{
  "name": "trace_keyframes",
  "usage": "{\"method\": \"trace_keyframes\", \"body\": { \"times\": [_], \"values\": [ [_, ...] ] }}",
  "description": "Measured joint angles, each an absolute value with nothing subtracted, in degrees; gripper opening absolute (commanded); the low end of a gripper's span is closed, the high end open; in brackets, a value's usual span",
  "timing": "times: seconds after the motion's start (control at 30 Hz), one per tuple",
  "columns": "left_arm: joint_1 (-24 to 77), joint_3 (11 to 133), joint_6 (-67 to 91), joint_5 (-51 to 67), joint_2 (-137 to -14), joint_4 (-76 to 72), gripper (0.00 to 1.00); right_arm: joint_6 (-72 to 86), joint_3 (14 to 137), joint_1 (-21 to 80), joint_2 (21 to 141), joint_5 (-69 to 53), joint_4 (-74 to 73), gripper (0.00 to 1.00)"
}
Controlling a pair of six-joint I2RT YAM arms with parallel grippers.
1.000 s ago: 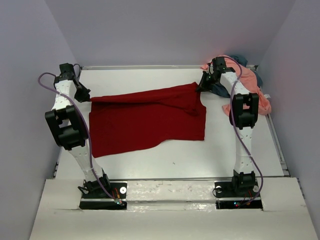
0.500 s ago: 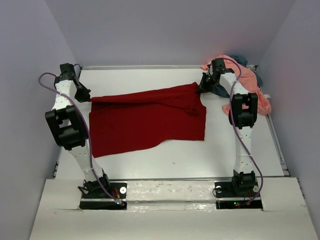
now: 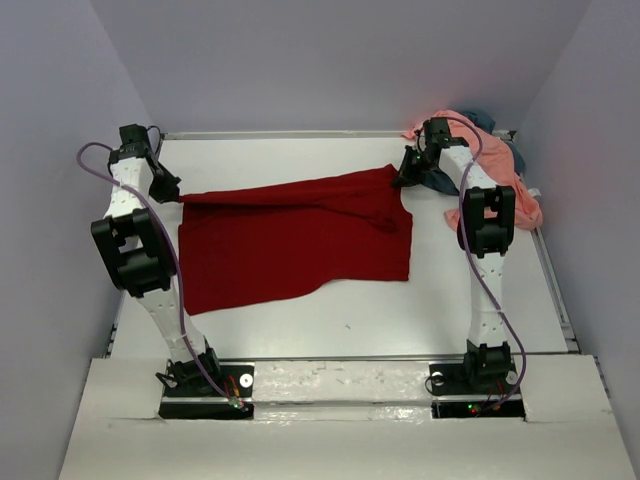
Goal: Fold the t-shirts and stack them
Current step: Fold the flattened tshirt in 1/3 of the way
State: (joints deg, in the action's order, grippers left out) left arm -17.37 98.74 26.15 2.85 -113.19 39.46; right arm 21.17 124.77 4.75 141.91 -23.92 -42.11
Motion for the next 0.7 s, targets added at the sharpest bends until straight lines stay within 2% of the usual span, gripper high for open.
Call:
{"method": "trace_keyframes", "body": {
  "times": [0.47,0.5,0.53,0.6,0.63,0.7],
  "values": [
    [-17.91,98.94,25.89,2.7,-113.56,40.12,0.0,21.17,124.77,4.12,141.93,-23.79,-42.22,0.0],
    [-17.91,98.94,25.89,2.72,-113.56,40.12,0.04,21.17,124.77,4.12,141.93,-23.79,-42.22,0.0],
    [-17.91,98.94,25.91,2.79,-113.56,40.07,0.14,21.17,124.79,4.12,141.99,-23.81,-42.22,0.0],
    [-17.91,98.94,25.98,3.11,-113.56,39.72,0.21,21.19,124.81,4.12,142.1,-23.83,-42.24,0.0],
    [-17.91,98.74,26.02,3.36,-113.56,39.24,0.36,21.19,124.81,4.12,142.17,-23.92,-42.24,0.0],
    [-17.91,98.26,25.85,3.64,-113.56,38.35,0.48,21.19,124.81,4.12,142.23,-23.94,-42.3,0.0]
  ]
}}
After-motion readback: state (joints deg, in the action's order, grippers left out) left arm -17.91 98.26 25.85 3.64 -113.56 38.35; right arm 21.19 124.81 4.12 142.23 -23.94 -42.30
